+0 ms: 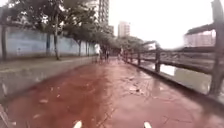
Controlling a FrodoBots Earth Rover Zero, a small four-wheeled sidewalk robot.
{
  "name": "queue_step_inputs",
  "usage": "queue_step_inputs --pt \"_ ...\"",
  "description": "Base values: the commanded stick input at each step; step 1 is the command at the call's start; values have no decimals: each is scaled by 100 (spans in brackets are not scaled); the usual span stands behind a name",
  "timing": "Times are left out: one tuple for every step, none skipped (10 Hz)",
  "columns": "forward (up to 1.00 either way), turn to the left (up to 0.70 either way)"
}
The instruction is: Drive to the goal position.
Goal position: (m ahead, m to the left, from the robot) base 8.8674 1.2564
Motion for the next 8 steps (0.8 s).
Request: queue_step_inputs --pt "50 0" --pt "50 0" --pt "50 0" --pt "50 2" --pt "50 8" --pt "50 -16" --pt "50 -39" --pt "50 -35"
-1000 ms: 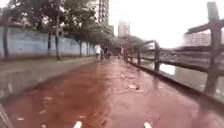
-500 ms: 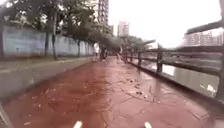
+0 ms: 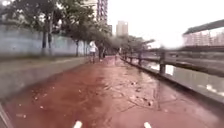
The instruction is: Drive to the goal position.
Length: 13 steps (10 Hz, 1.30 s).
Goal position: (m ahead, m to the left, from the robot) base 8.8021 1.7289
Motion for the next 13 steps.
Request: queue_step_inputs --pt "50 -5" --pt "50 0" --pt "50 0" --pt "50 0" --pt "50 0" --pt "50 0" --pt "50 0" --pt "50 0" --pt "50 0" --pt "50 1" --pt "50 -6" --pt "50 -36" --pt "50 -18"
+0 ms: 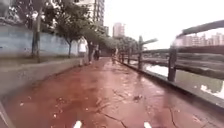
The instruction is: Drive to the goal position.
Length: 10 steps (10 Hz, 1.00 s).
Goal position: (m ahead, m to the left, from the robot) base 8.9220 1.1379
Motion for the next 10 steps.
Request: queue_step_inputs --pt "50 0" --pt "50 0" --pt "50 0" --pt "50 0" --pt "50 0" --pt "50 0" --pt "50 0" --pt "50 0" --pt "50 0" --pt "50 0"
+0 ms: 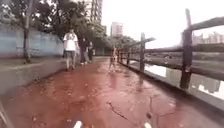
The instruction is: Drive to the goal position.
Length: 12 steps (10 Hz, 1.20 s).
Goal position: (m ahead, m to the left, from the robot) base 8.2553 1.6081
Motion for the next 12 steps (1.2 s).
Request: queue_step_inputs --pt "50 0" --pt "41 0" --pt "19 0" --pt "0 0" --pt "0 3" --pt "0 3" --pt "0 0" --pt "1 0" --pt "50 2" --pt "50 -24" --pt "50 -50" --pt "50 -50"
